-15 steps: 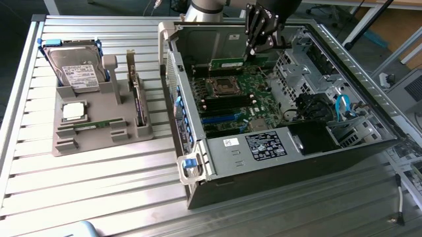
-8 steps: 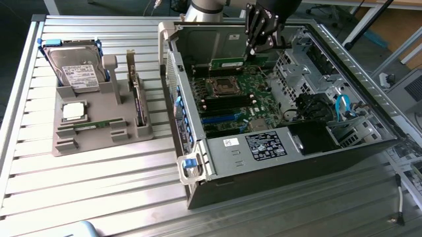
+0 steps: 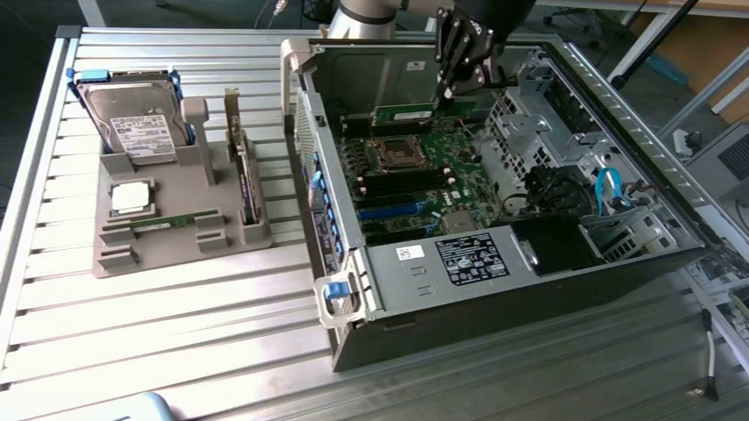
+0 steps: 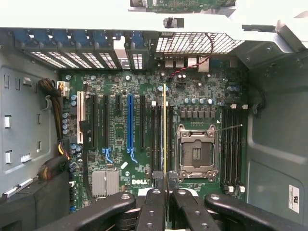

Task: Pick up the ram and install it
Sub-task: 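Pick up the ram and move it above insertion slot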

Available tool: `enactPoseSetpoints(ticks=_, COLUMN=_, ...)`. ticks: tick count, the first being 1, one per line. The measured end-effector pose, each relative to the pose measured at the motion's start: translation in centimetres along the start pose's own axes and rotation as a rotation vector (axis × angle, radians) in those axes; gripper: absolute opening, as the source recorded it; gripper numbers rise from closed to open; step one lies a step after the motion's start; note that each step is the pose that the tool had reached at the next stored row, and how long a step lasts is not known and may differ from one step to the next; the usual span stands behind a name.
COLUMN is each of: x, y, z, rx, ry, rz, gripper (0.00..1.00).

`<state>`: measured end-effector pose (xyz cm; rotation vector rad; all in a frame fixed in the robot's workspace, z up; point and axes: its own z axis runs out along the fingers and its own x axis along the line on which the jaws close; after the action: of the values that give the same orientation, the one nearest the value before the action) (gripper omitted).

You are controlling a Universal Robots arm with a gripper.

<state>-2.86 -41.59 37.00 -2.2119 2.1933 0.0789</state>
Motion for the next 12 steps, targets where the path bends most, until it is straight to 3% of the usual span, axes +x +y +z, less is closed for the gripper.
enactPoseSetpoints(ticks=12, x=0.02, y=-0.01, z=0.33, rx=0.0005, ry=0.0, rz=0.0, gripper=0.12)
